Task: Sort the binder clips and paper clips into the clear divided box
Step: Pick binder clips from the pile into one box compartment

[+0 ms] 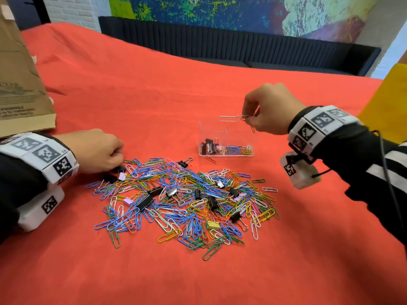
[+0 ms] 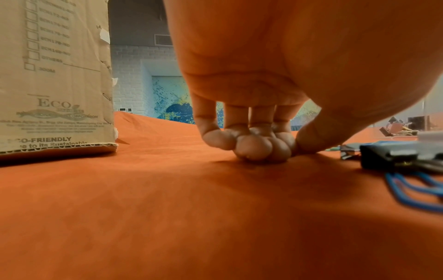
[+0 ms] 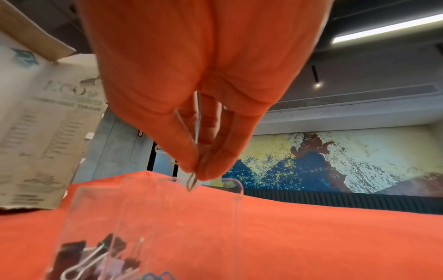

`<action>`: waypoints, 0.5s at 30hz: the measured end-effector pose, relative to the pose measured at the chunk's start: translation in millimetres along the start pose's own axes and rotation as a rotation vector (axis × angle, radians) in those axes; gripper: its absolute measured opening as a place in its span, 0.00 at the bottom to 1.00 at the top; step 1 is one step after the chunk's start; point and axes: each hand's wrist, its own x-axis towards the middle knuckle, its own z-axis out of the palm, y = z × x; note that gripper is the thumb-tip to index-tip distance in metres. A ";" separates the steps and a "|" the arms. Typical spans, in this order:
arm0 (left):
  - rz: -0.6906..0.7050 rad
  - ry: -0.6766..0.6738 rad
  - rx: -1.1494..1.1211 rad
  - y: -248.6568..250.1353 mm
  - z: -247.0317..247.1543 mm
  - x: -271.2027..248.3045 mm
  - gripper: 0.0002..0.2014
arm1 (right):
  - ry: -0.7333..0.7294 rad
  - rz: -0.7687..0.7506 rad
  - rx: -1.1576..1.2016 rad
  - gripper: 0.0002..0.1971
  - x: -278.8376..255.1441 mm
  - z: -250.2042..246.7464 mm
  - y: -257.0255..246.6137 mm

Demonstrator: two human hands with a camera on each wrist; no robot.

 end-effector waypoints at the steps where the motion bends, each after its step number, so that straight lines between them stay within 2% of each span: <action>1: 0.000 -0.002 0.005 0.3 -0.1 0.0 0.13 | -0.011 0.006 -0.004 0.05 1.3 3.7 -0.7; 5: 0.005 -0.003 0.007 -0.6 0.4 0.3 0.13 | 0.001 0.020 0.005 0.08 -2.5 5.7 2.5; 9: 0.002 -0.005 -0.002 -0.7 0.4 0.3 0.13 | 0.007 -0.045 -0.006 0.08 -19.6 -4.1 6.0; 10: 0.003 -0.007 -0.003 -0.2 0.1 0.2 0.13 | -0.040 -0.067 -0.009 0.08 -26.6 -6.4 4.8; 12: 0.003 -0.007 -0.003 0.1 -0.5 -1.0 0.13 | -0.238 -0.087 -0.037 0.10 -42.3 -7.7 0.4; 15: -0.005 -0.010 -0.018 0.7 -1.1 -1.4 0.13 | -0.614 -0.090 -0.122 0.25 -64.2 -0.5 -3.0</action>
